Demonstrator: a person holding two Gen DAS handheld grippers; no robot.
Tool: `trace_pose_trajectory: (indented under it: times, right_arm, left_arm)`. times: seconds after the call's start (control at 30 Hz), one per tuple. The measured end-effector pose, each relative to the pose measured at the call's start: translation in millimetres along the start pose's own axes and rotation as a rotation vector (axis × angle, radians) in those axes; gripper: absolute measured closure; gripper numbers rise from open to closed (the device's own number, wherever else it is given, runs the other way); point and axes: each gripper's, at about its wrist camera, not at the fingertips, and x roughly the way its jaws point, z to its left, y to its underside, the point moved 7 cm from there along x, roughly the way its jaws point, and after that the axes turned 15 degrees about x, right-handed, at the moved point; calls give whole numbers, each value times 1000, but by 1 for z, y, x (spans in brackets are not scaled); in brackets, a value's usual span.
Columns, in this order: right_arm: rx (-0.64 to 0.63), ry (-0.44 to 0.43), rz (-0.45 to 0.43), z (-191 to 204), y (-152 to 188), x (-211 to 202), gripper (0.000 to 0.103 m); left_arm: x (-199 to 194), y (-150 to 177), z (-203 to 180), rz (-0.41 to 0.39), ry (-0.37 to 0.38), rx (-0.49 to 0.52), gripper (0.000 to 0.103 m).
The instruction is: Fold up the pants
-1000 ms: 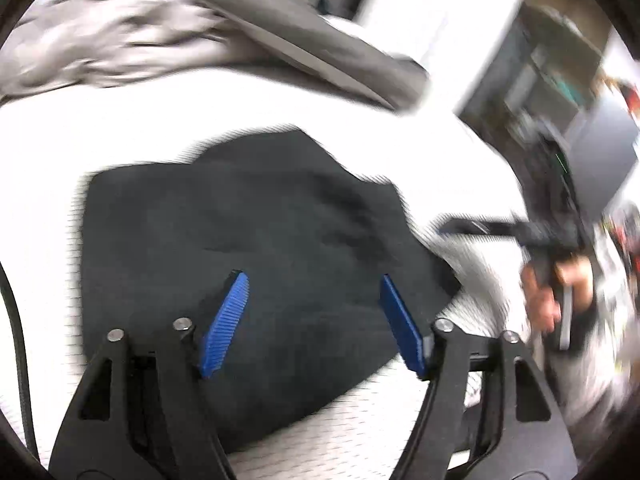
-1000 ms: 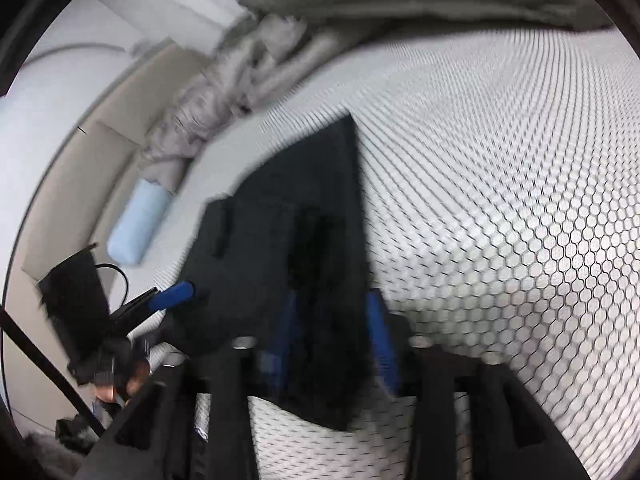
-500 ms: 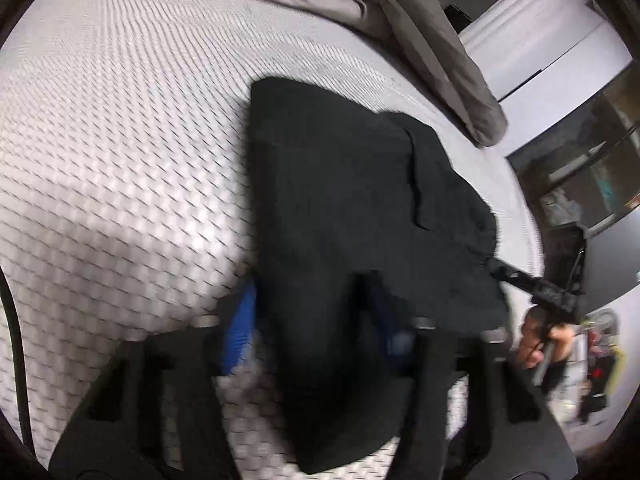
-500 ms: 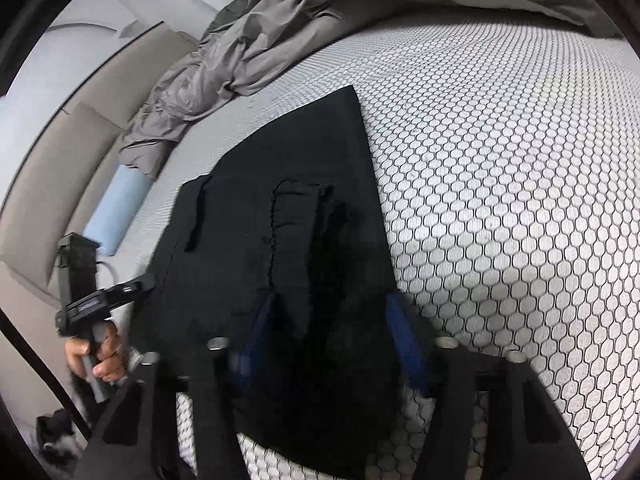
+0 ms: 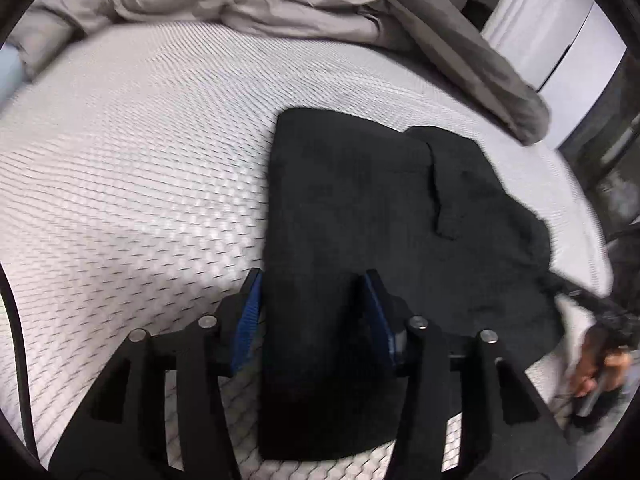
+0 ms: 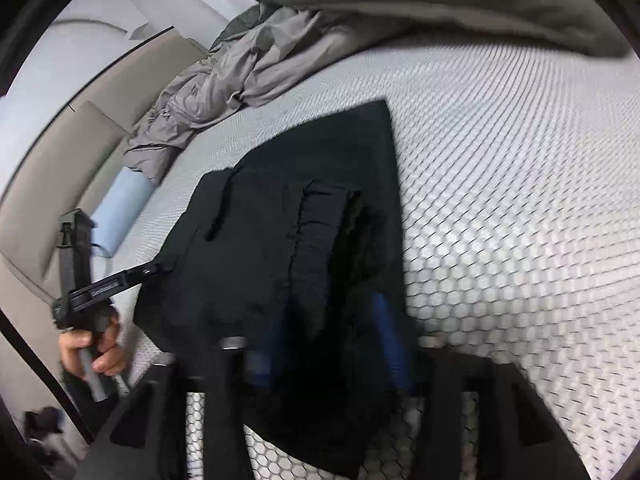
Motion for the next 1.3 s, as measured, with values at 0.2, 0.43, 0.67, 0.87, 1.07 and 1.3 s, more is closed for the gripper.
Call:
trace_pose_trajectory:
  times: [0.2, 0.43, 0.67, 0.87, 1.07, 1.3]
  right_arm:
    - [-126, -30, -202, 42, 4, -43, 3]
    - [-187, -52, -347, 68, 28, -76, 0]
    - [-238, -43, -407, 80, 42, -78, 0]
    - [-214, -42, -402, 74, 41, -74, 0]
    - [-218, -33, -411, 73, 42, -73, 0]
    - [-230, -30, -412, 75, 44, -73, 0]
  left_arm:
    - [-62, -7, -17, -201, -98, 72, 15]
    - [-98, 6, -56, -279, -125, 139, 1]
    - [-116, 8, -76, -357, -186, 200, 1]
    - [-116, 8, -74, -374, -164, 162, 1]
    - [-113, 7, -75, -376, -176, 172, 1]
    - [-114, 8, -76, -379, -179, 179, 1]
